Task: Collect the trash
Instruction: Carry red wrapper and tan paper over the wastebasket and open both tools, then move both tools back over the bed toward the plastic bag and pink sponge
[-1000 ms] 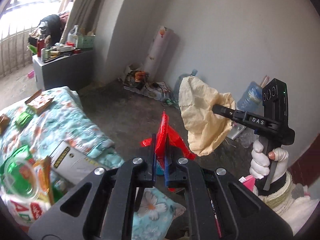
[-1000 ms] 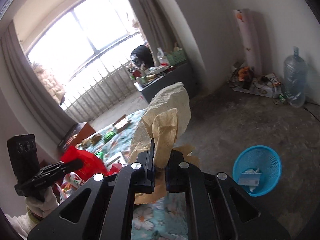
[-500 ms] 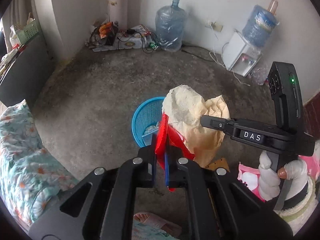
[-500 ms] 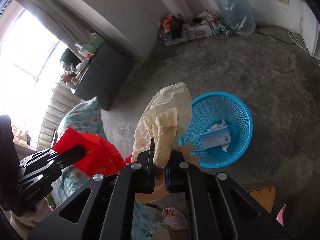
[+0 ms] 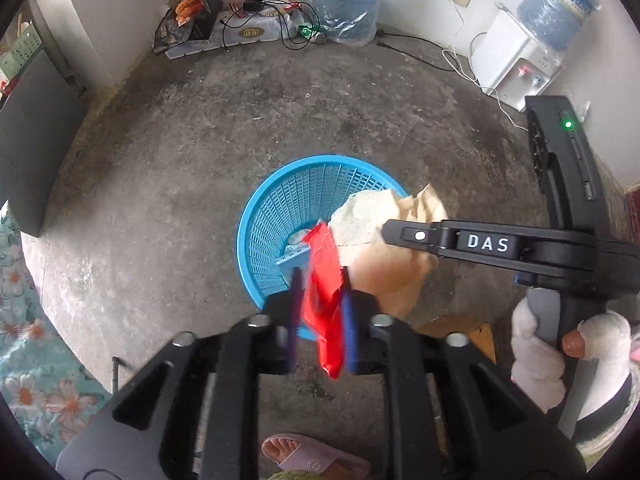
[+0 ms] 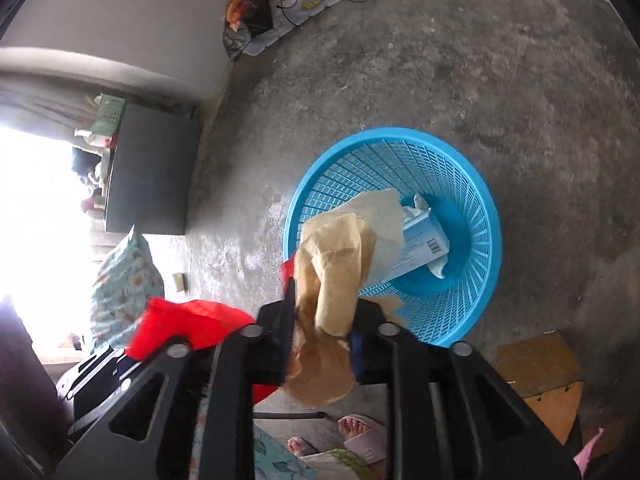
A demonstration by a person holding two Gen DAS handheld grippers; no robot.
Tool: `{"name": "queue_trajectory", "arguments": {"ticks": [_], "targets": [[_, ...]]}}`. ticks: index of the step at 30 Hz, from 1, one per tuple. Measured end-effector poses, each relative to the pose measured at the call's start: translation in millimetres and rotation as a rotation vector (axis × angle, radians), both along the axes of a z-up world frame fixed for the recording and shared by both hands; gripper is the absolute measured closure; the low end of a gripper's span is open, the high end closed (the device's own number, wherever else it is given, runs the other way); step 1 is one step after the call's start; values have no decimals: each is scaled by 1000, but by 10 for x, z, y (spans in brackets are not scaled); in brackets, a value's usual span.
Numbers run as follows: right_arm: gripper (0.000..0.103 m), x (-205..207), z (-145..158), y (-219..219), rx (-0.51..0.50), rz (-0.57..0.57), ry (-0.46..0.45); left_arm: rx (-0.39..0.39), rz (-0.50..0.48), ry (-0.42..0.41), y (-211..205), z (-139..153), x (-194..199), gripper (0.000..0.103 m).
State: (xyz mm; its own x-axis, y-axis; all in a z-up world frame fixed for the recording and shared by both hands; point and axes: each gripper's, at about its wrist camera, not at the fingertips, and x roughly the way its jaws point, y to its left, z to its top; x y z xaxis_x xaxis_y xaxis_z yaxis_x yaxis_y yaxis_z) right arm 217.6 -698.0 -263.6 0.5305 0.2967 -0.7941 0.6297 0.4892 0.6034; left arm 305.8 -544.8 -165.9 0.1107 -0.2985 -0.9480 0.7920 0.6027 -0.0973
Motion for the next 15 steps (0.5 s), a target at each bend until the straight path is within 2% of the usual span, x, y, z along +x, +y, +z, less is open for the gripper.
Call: {"name": "queue_trajectory", "arguments": {"ticks": [2,8,12,15], "targets": [[58,13,-81,-48,-21,-15,20,-5,4,-20,-35,-21,-15,62],[54,-57,-72,-117,-59,-57,13,-36,11,-40,-40,111,-47,56],[54,-162,187,-65,-122,-68,-26,-86,19,-56,84,387,-72,53],[54,-249,527,99,-208,-58,-67,-149,38,-80,346,740,-130,49]]}}
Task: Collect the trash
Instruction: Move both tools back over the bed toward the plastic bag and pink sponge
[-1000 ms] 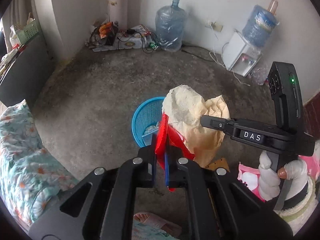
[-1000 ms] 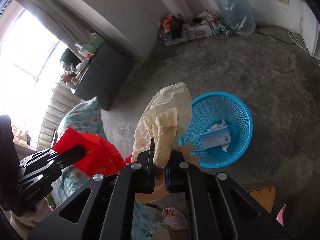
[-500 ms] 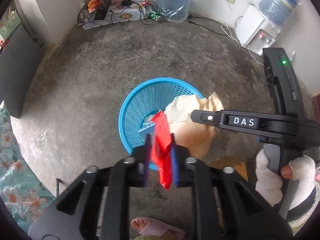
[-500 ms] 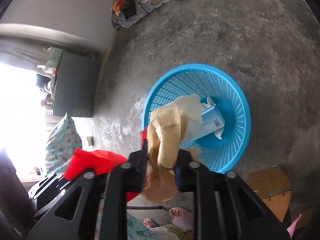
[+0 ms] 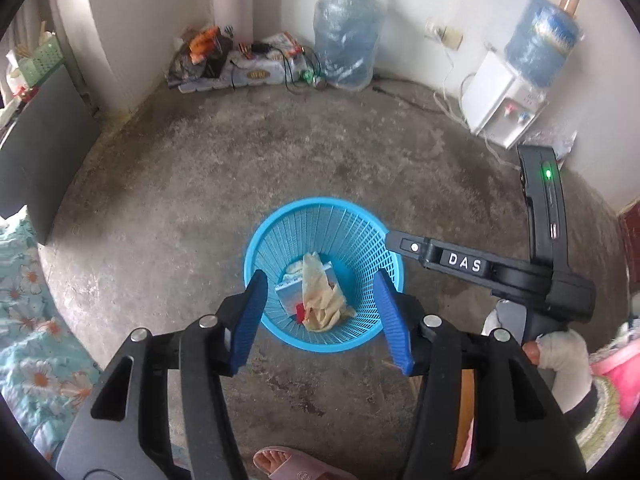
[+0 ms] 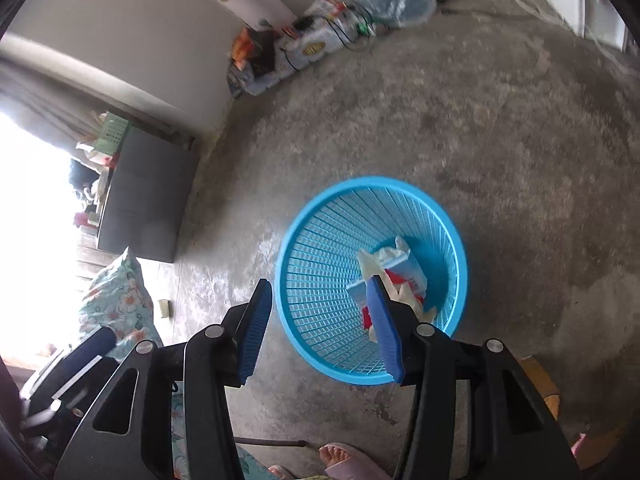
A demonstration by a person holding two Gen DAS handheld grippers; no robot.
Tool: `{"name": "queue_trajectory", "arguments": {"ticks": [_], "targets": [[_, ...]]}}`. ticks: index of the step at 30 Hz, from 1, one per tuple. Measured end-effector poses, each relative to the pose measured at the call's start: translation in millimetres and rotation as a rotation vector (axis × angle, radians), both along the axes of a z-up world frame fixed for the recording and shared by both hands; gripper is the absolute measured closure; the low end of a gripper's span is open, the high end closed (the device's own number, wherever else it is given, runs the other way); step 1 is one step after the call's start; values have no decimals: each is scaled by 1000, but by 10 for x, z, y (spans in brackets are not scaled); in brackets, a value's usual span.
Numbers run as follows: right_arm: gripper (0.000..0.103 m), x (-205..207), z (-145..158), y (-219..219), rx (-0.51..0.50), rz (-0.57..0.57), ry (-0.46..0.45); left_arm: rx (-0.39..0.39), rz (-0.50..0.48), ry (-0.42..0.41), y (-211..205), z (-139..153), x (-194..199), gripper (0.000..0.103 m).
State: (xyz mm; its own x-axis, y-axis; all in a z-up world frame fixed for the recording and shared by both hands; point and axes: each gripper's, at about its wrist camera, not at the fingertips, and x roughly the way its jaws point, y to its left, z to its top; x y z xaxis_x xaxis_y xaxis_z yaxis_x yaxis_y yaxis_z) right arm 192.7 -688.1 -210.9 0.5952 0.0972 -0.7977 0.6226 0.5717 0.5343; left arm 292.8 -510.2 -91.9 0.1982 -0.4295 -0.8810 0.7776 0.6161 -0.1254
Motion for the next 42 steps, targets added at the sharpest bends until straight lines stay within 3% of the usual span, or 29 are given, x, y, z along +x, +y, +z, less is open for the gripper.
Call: {"name": "queue_trajectory", "arguments": {"ticks": [6,8,13,17,23,26,32,36,42], "targets": [[37,-209,947,793,-233,95,-127,-131,37,-103,923,834,-241,39],[26,-305,1291,1146,-325,131,-191,-174,61,-147,1307,1108,-341,35],[8,-467,2027,1923,-498,217,-339,-276,195,-261,2374,1722,-649,20],[7,-573,2457,2514,-618,277,-431,-353,344,-340,3250,2031,-955,17],[7,-685,2764,3343,-789,410,-468,-419,599,-397,4475,2161,-1358,16],[7,-788,2861,3602,-751,503,-523,-418,685,-434,5027,2166,-1616,16],[7,-927,2873,4043,-546,692,-587,-416,820,-458,5920,2059,-2162,16],[7,-960,2799,4319,-445,783,-577,-422,875,-428,6209,1843,-2426,16],[7,-1036,2534,4615,-337,885,-491,-445,896,-352,6344,1488,-2653,16]]}}
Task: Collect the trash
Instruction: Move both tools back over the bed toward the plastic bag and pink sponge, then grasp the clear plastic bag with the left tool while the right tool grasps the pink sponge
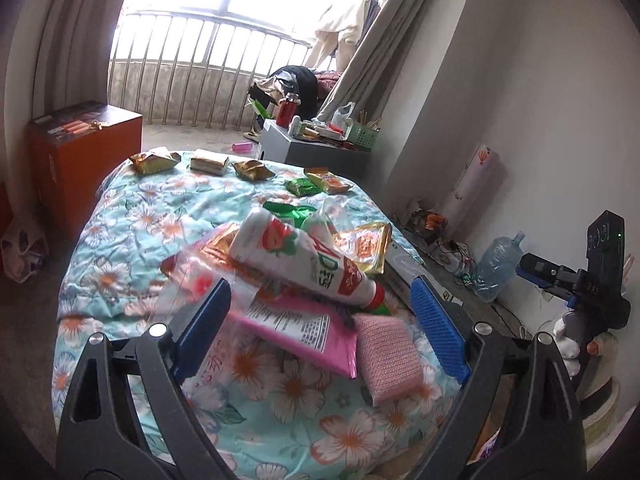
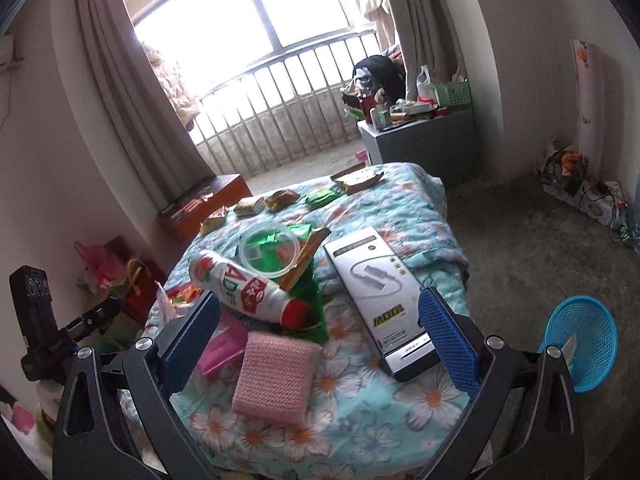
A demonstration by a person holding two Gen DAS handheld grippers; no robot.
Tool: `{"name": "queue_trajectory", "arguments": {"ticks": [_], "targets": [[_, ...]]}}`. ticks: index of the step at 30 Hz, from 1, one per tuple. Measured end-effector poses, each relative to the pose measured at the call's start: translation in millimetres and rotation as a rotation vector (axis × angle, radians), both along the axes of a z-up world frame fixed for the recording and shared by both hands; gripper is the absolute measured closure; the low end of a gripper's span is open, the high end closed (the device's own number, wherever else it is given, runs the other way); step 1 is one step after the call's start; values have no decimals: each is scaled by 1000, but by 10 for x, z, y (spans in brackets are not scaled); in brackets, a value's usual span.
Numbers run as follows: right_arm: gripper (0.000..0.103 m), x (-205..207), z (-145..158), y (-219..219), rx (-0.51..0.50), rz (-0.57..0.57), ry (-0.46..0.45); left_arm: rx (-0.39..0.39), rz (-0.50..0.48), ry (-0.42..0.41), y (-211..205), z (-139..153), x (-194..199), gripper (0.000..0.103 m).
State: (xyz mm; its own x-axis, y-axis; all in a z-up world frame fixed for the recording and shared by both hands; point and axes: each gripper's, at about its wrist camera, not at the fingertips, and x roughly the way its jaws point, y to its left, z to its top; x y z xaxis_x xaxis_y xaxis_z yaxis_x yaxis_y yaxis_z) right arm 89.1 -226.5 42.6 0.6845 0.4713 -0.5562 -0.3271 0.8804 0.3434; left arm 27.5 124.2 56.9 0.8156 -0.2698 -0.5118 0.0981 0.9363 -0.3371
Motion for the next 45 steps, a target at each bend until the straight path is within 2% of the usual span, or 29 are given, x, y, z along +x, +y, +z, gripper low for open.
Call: {"name": "queue_trajectory", "arguments": {"ticks": [5,7,10,13,16,19,23,28,31,33,37,39,42,45], "targets": [[7,-35,-367,233,40,72,156,21,22,13,89,-169,-80,16],[7,-42,-512,355,25,79,205,33,47,23,151,-217,-90,16],[7,8,-707,495,8,73,282,10,73,38,266,-278,-67,16],[7,49,-840,665,-29,85,319,22,111,56,356,-358,10,16],[7,60,-882,808,-91,99,313,155,124,72,319,-478,42,16],[7,99,-876,844,-114,101,313,352,140,156,223,-729,116,16],[7,169,-909,839,-118,88,334,480,130,169,89,-917,154,19],[7,225,-1005,809,-71,81,398,653,154,175,-66,-1078,243,24],[7,269,-1092,760,-15,75,449,706,156,180,-104,-1154,273,31],[7,314,-1178,712,47,69,492,713,171,181,-105,-1169,268,42],[11,398,-1353,617,144,52,570,684,180,177,-41,-1164,258,58],[13,415,-1410,591,175,45,589,669,181,177,-4,-1160,252,72],[18,430,-1435,574,190,36,587,653,183,176,44,-1146,237,85],[29,429,-1433,547,178,23,585,626,188,171,98,-1119,227,93]]}}
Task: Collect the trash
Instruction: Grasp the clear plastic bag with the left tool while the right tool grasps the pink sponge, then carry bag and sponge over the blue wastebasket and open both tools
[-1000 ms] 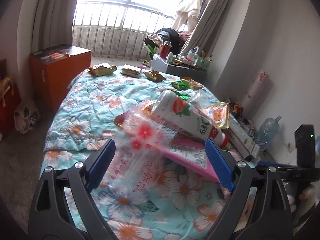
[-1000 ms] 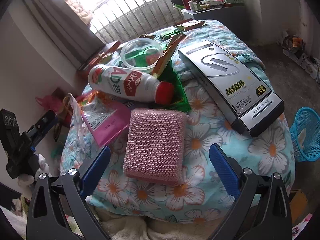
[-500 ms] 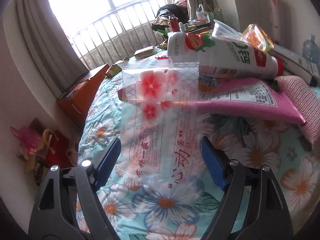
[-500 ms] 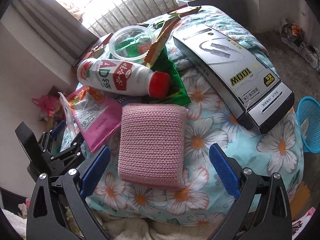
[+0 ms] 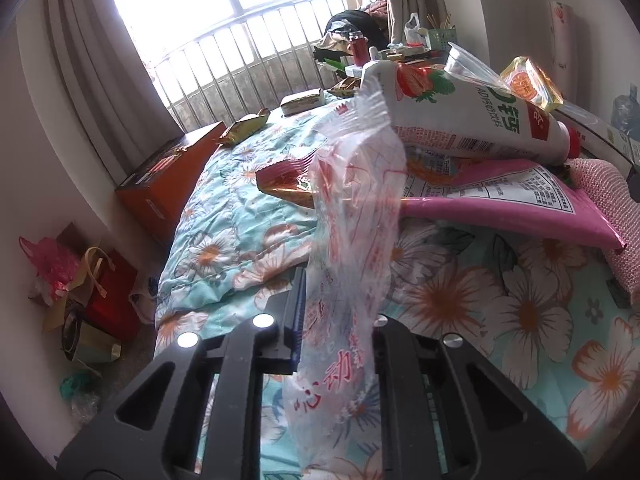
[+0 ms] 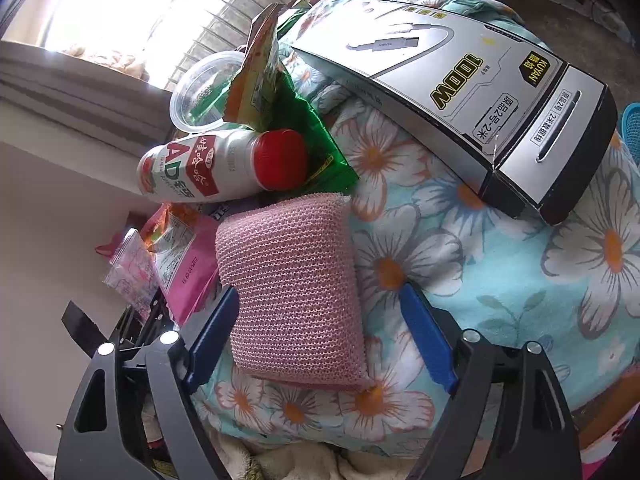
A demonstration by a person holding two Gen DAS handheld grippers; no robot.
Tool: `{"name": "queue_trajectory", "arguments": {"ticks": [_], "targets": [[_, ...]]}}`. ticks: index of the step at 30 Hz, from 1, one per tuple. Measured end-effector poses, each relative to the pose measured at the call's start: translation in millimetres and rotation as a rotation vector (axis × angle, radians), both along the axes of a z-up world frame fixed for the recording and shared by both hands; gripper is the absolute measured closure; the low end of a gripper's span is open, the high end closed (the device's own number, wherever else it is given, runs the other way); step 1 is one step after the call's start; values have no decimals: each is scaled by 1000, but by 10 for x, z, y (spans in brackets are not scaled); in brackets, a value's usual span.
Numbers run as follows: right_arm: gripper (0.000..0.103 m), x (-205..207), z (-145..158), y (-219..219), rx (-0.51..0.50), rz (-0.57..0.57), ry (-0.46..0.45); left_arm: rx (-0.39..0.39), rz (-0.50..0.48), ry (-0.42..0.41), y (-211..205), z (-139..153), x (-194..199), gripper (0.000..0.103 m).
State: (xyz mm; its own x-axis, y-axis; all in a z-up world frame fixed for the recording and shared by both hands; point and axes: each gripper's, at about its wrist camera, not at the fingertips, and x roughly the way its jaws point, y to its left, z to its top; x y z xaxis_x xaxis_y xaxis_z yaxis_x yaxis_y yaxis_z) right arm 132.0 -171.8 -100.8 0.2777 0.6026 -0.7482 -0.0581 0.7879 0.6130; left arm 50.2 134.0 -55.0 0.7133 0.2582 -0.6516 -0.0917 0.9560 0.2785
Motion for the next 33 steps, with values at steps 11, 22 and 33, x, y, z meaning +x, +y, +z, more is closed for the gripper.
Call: {"name": "queue_trajectory", "arguments": {"ticks": [11,22,33], "targets": [[58,-60,-49,56,19,13,22,-4,8,-26,-10,78,-114,100],[71,-220,70,-99,49,-5,-9,19,49,-81,18,326,-349,102],[73,-418,256,-403,125,-29,-86,-6,-26,-204,-234,867,-587,103]]}}
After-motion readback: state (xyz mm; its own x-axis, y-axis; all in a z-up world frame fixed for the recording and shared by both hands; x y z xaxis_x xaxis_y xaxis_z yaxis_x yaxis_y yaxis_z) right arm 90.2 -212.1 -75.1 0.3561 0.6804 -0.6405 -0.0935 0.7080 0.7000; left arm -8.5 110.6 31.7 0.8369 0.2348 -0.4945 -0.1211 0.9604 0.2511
